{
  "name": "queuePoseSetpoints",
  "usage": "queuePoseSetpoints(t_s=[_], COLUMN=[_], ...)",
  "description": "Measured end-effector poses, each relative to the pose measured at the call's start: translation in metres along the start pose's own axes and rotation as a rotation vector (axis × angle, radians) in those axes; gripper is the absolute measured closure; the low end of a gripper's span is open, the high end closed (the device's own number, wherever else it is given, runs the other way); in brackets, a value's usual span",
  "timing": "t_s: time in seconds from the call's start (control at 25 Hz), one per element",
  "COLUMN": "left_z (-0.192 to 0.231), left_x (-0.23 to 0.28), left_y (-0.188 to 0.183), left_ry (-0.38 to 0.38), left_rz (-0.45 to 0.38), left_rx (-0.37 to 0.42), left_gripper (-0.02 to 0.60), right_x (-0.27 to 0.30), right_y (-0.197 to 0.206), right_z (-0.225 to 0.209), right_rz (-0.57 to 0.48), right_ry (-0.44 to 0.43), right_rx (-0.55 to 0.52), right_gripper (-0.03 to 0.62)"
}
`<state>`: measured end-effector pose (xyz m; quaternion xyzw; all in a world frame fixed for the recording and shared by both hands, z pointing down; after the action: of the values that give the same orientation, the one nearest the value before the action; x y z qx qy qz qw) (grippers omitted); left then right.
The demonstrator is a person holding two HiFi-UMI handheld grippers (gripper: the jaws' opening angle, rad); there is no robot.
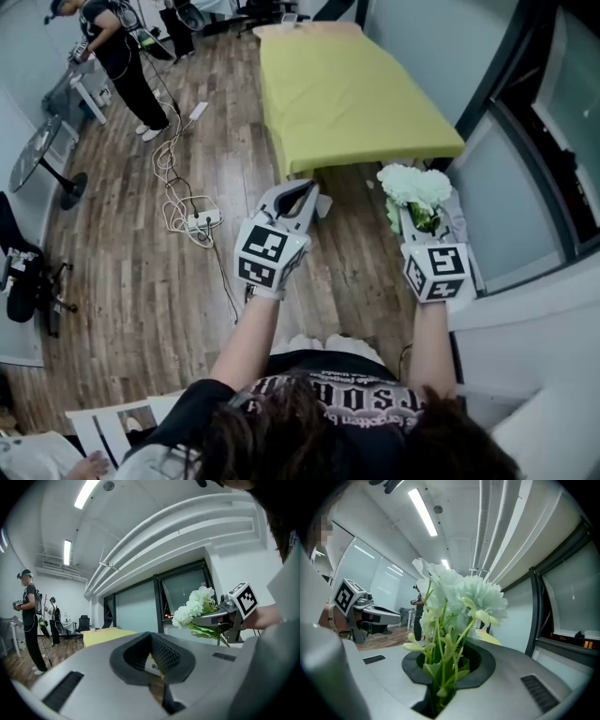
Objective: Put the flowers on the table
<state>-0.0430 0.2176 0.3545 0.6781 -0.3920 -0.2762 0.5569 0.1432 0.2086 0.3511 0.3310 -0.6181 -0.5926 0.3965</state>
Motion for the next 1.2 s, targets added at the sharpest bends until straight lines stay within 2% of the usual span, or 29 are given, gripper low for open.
queuePoseSetpoints(t_s=[0.52, 0.92, 1.2], left_z=[0.012, 0.047, 0.059], left_x=[0.030, 0.100, 0.155], left_y=[0.011, 0.017, 0.015], left_ry=[0.023, 0.020, 0.031], left_rz=[0.018, 0.032, 0.038], left_rx=[-0.009, 0.009, 0.016], left_gripper=[0.584, 0.584, 0.584], right_x=[0.036, 0.108, 0.148], right_y=[0.003, 0.005, 0.003], right_z=[-0.008, -0.046, -0.089], right_rz=[0.006, 0.005, 0.024], right_ry=[-0.017, -0.056, -0.039], right_rx=[0.025, 0.017, 0.011], right_gripper=[0.523, 0.522, 0.522])
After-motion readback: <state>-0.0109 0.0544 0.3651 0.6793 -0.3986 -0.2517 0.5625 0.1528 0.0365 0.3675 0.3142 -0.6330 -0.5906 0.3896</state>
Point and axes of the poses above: the fingertips, and each gripper's own axes: x forward along the fingers, z to its left, y out of its underside, the point moved 2 cm from there along -x, backward along the fingers, and after that the axes turned 9 degrees about x, right-handed, at the moved point
